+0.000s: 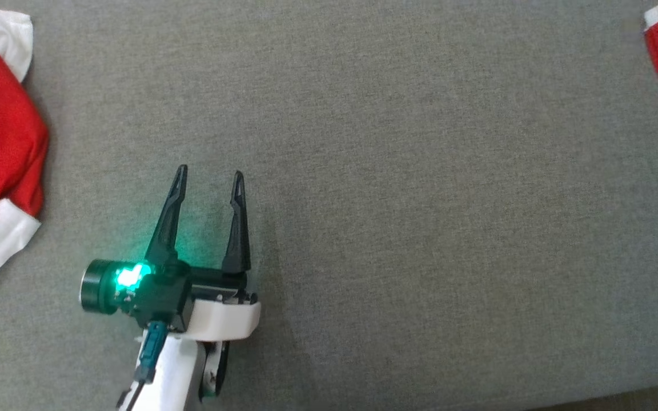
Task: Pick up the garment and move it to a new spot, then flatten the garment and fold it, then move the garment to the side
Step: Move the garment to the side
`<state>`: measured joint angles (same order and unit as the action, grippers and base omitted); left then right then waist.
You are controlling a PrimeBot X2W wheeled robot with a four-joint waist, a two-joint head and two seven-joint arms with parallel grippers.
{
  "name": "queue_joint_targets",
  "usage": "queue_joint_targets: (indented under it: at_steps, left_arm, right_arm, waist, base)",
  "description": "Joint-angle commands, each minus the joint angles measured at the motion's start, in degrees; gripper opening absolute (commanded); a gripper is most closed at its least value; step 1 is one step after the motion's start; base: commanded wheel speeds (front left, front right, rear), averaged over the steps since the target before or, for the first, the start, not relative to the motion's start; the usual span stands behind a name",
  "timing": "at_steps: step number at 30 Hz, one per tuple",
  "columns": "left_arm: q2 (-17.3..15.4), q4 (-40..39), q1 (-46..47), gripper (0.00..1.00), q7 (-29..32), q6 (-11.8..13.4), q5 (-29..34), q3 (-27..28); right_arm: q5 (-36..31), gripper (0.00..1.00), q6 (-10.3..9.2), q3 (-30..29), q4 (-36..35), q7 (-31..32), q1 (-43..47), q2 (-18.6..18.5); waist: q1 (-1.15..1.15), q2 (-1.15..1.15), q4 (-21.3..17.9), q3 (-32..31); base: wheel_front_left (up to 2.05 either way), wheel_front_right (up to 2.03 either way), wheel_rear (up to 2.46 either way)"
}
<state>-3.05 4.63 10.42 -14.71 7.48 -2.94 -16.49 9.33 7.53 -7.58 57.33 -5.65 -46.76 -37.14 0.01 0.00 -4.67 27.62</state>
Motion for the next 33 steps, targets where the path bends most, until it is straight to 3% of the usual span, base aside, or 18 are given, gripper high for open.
queue_joint_targets:
  at_steps: [1,10,17,21,25,28,33]
  left_arm:
    - [0.2,-1.3,0.5,1.0,-0.3,-0.3,0.4,1.5]
    - [0.2,0.0,-1.3,1.0,-0.3,-0.2,-0.7,1.6]
    - [0.2,0.8,-6.2,1.0,-0.3,0.8,-1.9,2.4]
    - [0.2,1.6,-8.5,1.0,-0.3,1.2,-2.8,2.5]
    - [0.2,2.9,-11.2,1.0,-0.3,1.5,-4.2,2.9]
    - [0.2,3.5,-13.2,1.0,-0.3,1.7,-5.1,4.3]
    - [0.2,4.4,-14.3,1.0,-0.3,1.0,-4.7,6.2]
  right_arm:
    - [-1.2,1.0,-0.04,-0.1,-0.8,-0.8,0.1,-1.3]
    - [-9.1,1.0,-0.04,-4.9,-0.1,-3.4,3.0,9.3]
    - [-5.4,1.0,-0.04,3.6,-2.4,-7.2,10.4,21.1]
    - [-2.1,1.0,-0.04,9.5,-4.6,-8.6,15.3,24.6]
    - [2.9,1.0,-0.04,17.7,-9.6,-9.3,23.2,28.6]
    - [5.8,1.0,-0.04,21.0,-17.6,-9.3,31.0,30.4]
    - [2.7,1.0,-0.04,19.2,-28.0,-9.3,38.8,31.4]
  waist:
    - [-0.01,0.0,0.0,0.0]
    - [-0.01,0.0,1.4,-7.6]
    - [-0.01,0.0,3.5,-16.3]
    - [-0.01,0.0,4.7,-19.9]
    - [-0.01,0.0,6.3,-24.5]
    - [-0.01,0.0,7.2,-27.7]
    - [-0.01,0.0,8.1,-30.3]
  base:
    - [0.0,0.0,0.0]
    - [0.0,0.0,0.0]
    - [0.0,0.0,0.0]
    - [0.0,0.0,0.0]
    - [0.0,0.0,0.0]
    - [0.0,0.0,0.0]
    - [0.0,0.0,0.0]
